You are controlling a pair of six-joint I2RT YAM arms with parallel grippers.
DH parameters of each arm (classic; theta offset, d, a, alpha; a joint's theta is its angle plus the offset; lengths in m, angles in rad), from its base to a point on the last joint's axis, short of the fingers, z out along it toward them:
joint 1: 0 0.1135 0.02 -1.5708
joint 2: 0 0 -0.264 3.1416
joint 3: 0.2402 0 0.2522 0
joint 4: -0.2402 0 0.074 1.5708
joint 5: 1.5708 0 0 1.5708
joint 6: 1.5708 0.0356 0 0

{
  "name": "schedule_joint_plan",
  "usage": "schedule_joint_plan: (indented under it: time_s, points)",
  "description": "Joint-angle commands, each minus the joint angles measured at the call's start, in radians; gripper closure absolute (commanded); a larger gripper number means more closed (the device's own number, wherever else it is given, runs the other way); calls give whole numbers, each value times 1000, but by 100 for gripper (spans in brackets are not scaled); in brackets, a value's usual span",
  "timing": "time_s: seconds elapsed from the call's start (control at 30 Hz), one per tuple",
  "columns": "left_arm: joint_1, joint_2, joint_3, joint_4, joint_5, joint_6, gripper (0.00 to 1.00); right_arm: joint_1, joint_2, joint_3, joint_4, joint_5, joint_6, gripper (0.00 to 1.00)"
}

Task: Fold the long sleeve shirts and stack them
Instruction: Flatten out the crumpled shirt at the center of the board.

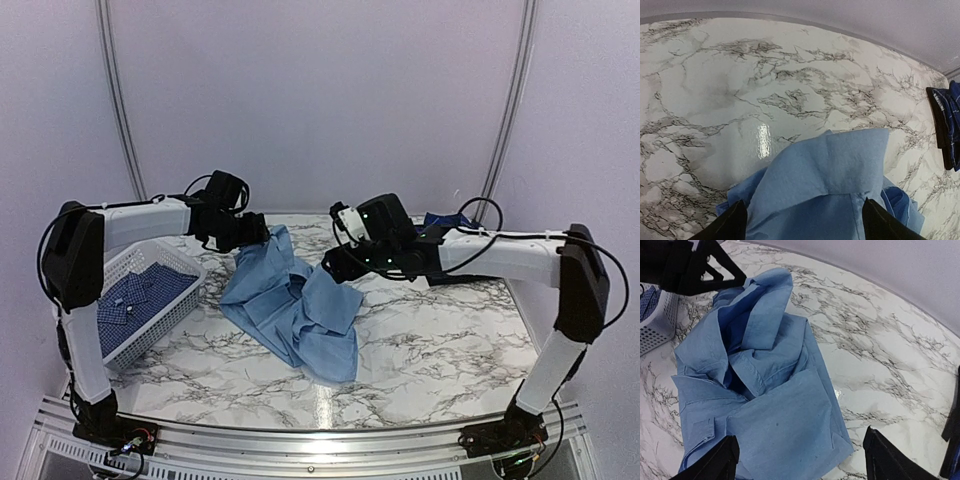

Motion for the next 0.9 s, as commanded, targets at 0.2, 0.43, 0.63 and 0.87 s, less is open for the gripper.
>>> schedule_joint_plan:
  time_s: [0.2,0.43,0.63,0.87]
  points:
    - [8,-163,-94,-51,-72,24,11,4,331,299,73,-66,-271,20]
    - [-22,-253,-156,-64,-42,11,11,11,414,352,60,-78,-280,21]
    - [-67,-324,-220,-66,-38,-6,10,27,453,372,59,-80,-280,21]
    - [-117,-343,-275,-65,-49,-40,10,25,514,431,69,-60,-248,38]
